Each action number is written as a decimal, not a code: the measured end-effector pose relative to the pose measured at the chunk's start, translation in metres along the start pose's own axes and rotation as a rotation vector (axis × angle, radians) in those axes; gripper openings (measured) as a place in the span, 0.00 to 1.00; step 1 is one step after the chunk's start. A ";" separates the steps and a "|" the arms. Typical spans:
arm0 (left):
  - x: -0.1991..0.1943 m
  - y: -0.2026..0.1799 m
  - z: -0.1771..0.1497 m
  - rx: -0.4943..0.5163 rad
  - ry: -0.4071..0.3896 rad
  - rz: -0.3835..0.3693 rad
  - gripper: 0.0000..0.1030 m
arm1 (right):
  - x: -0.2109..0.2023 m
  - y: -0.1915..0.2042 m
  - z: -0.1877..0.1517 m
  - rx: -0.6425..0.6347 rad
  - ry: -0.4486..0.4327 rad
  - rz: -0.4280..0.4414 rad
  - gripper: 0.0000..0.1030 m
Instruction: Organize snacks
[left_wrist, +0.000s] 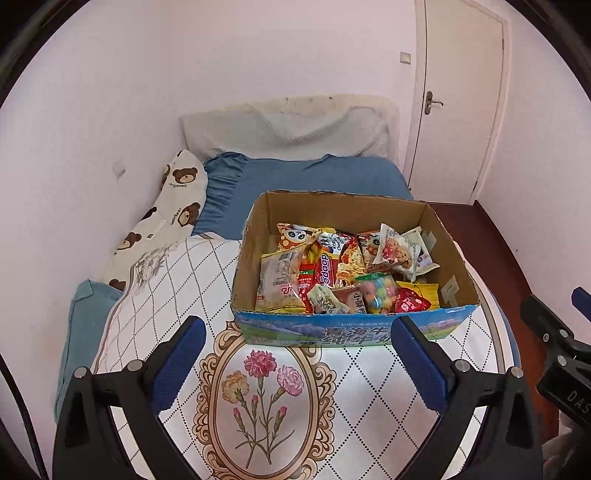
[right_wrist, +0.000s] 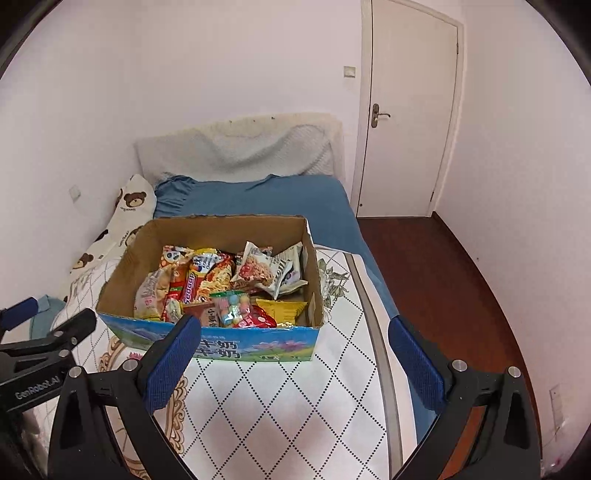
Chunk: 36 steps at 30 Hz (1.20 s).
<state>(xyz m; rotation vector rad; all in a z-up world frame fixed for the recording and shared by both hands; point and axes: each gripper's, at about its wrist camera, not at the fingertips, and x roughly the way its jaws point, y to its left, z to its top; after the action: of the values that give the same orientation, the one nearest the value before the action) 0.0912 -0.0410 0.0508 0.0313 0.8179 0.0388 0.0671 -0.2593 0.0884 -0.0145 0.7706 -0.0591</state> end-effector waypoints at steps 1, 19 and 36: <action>0.001 -0.001 0.000 0.002 -0.001 -0.002 1.00 | 0.001 0.000 0.000 0.004 0.002 0.004 1.00; -0.007 -0.003 0.003 0.021 -0.019 -0.008 1.00 | 0.001 -0.001 0.000 0.004 0.003 0.026 1.00; -0.008 0.001 0.003 0.023 -0.016 -0.013 1.00 | -0.002 -0.001 0.000 0.008 0.003 0.051 1.00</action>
<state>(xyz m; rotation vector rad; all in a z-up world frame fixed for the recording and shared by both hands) 0.0878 -0.0405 0.0584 0.0481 0.8022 0.0171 0.0657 -0.2607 0.0901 0.0127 0.7731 -0.0134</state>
